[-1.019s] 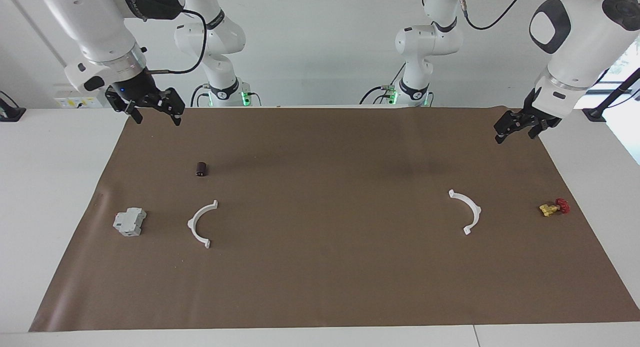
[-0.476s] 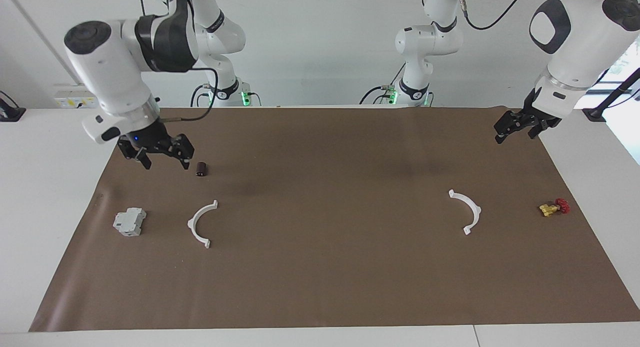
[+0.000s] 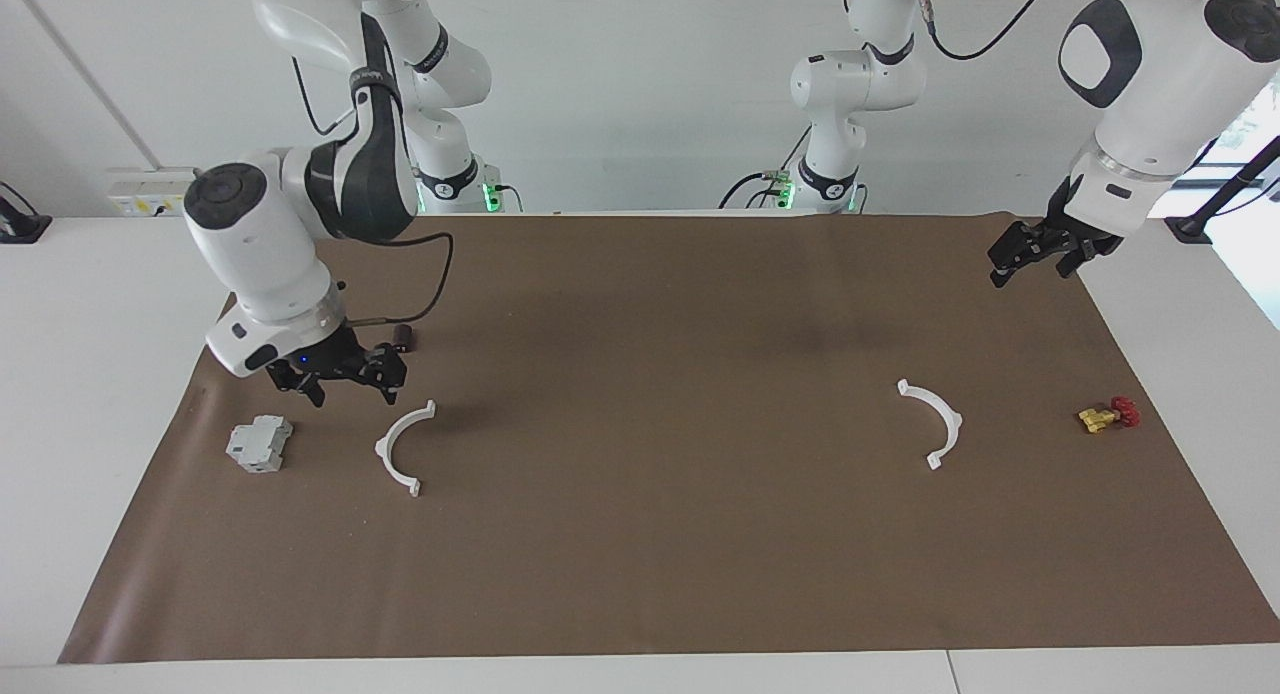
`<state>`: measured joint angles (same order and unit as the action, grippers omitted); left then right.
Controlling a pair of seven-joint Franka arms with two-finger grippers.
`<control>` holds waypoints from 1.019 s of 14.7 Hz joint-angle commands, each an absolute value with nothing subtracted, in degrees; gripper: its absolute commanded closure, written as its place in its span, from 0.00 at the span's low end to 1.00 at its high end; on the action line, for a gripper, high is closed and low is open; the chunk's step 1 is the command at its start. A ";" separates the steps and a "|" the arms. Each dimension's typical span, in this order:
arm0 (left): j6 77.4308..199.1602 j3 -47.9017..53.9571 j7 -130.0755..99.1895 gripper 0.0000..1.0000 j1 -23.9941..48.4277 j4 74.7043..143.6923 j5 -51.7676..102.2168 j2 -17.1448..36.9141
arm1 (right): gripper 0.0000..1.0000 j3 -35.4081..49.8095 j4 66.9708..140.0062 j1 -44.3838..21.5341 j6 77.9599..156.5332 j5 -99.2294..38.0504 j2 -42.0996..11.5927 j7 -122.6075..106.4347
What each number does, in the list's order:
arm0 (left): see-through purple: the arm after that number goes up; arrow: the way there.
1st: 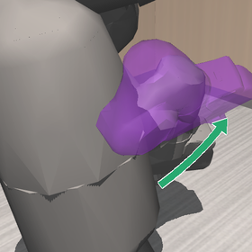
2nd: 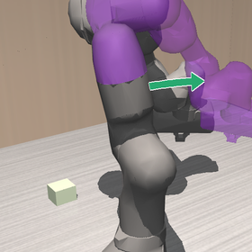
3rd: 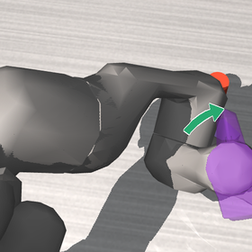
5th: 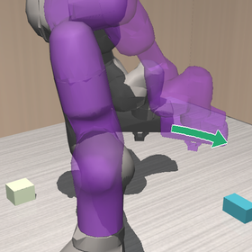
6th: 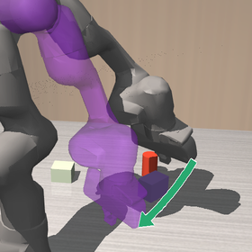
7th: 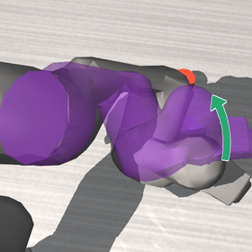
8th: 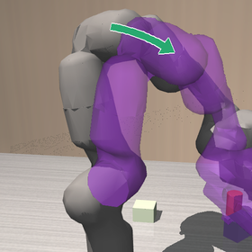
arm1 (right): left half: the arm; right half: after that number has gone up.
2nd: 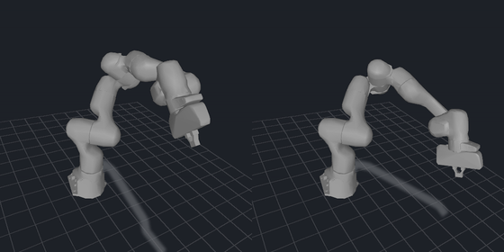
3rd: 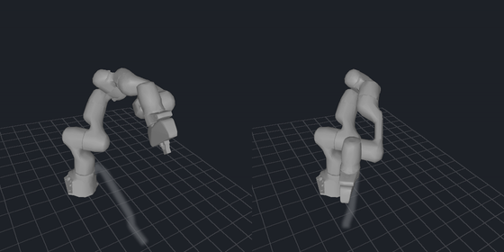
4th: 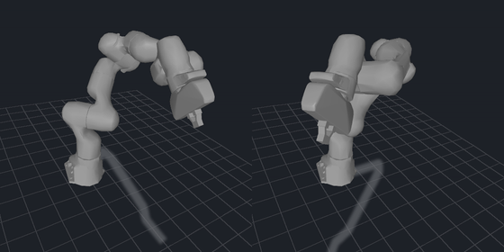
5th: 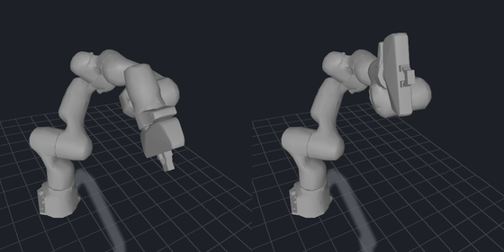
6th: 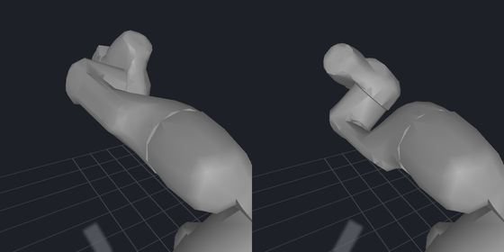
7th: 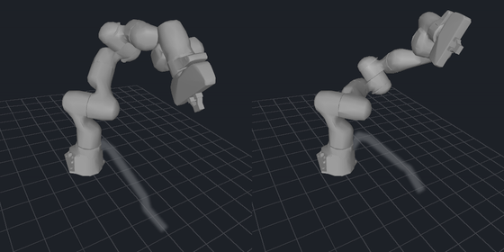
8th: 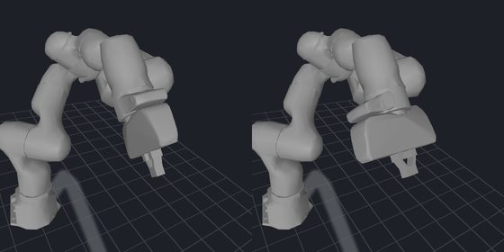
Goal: Assemble drain pipe with both arms
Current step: 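Reach the right gripper down to the white clamp half nearer it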
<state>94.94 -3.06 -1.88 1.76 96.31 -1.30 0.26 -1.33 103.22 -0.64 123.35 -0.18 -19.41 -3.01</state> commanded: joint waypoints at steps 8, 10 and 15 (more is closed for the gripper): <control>98.85 -2.81 -1.93 0.00 2.02 98.78 -1.49 -0.97 | 0.32 -0.97 104.24 0.26 131.30 -1.67 -24.87 -5.80; 101.85 -2.73 -2.02 0.00 2.11 100.02 -1.49 -0.53 | 0.37 -0.97 104.94 0.26 131.92 -1.76 -24.87 -6.59; 112.91 -2.81 -1.67 0.00 2.20 104.93 -1.49 4.56 | 0.41 -0.97 106.96 0.26 133.68 -1.67 -24.61 -6.85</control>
<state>107.67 -2.69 -1.88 1.91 102.38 -1.30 2.46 -1.32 104.90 -0.34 131.94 -0.61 -25.42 -4.65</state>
